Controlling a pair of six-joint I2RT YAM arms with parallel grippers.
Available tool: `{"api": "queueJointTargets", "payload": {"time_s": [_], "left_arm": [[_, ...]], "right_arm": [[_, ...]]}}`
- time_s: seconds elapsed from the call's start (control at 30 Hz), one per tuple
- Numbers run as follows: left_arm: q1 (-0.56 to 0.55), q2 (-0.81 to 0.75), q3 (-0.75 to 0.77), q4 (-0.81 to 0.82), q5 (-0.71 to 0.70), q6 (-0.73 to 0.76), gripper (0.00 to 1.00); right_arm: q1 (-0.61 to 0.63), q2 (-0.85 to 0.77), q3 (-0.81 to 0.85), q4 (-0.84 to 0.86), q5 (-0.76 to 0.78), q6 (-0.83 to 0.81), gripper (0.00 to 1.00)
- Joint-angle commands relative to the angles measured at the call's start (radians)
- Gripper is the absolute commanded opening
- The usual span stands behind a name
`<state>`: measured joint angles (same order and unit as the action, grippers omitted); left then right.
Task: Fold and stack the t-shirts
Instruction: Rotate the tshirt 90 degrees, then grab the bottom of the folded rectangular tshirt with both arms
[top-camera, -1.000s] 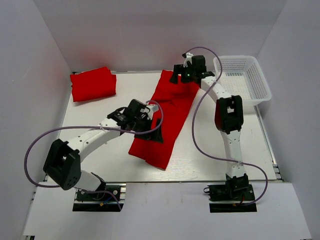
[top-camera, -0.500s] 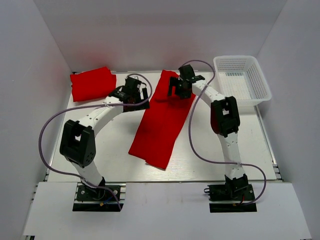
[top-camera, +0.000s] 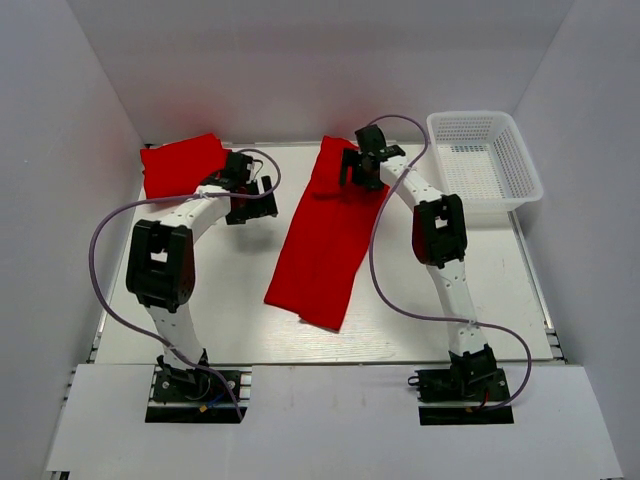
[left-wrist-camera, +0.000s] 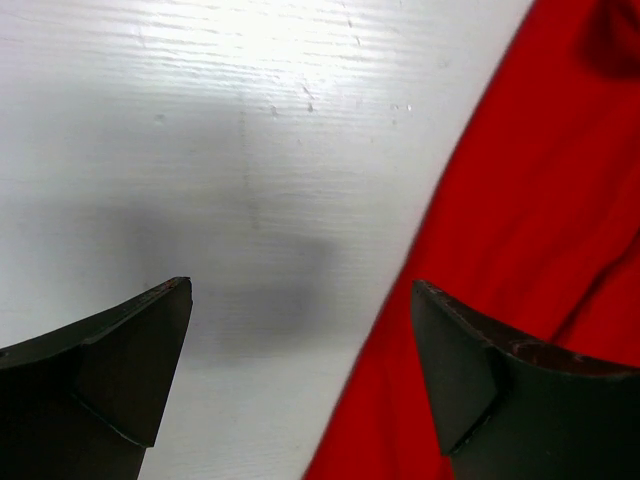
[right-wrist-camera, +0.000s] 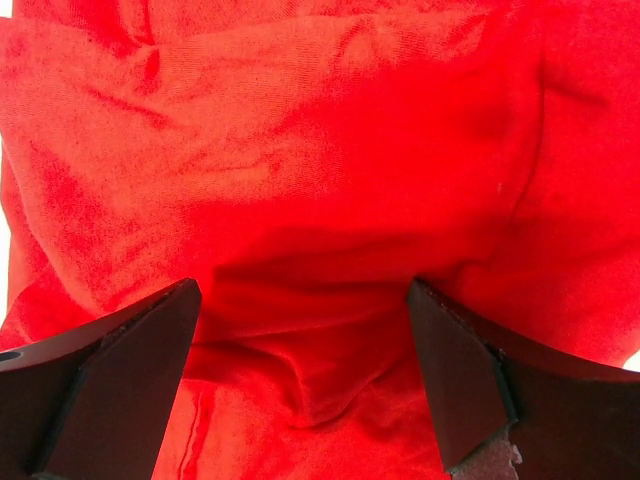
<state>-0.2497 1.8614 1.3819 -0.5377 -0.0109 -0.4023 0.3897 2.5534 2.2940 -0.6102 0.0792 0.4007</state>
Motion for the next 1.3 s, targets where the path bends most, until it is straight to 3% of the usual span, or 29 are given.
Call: {"api": "queueJointTargets", "payload": {"time_s": [0.0,0.23,0.43,0.53,0.57,0.73,0.9,1.03,1.27], "left_arm": [[0.003,-0.001,-0.02,0.062,0.138,0.074,1.0],[0.003,-0.01,-0.04,0.07,0.215,0.149,1.0],[-0.023,-0.066,-0.087,0.004,0.19,0.149,1.0],[-0.032,-0.129,-0.181,0.045,0.222,0.128,1.0],[-0.033,-0.143,-0.204,0.056,0.238,0.112,1.0],[-0.074,-0.224,-0.312,0.073,0.224,0.091,1.0],[-0.141,-0.307,-0.466,0.162,0.262,0.08,1.0],[-0.197,-0.346,-0.552,0.188,0.262,0.047,1.0],[-0.267,-0.349,-0.612,0.228,0.239,0.028,1.0]], "right_arm": [[-0.035,0.082,-0.002,0.05,0.047,-0.052,0.9],[-0.049,0.096,0.015,0.386,-0.056,-0.206,0.9],[-0.042,-0.045,-0.02,0.443,-0.119,-0.299,0.9],[-0.032,-0.25,-0.223,0.504,-0.229,-0.326,0.9],[-0.032,-0.392,-0.398,0.516,-0.252,-0.315,0.9],[-0.015,-0.774,-0.856,0.572,-0.285,-0.221,0.9],[0.023,-0.956,-1.201,0.458,-0.392,-0.14,0.9],[0.055,-1.057,-1.349,0.369,-0.42,-0.129,0.9],[0.093,-1.233,-1.619,0.461,-0.502,-0.016,0.9]]}}
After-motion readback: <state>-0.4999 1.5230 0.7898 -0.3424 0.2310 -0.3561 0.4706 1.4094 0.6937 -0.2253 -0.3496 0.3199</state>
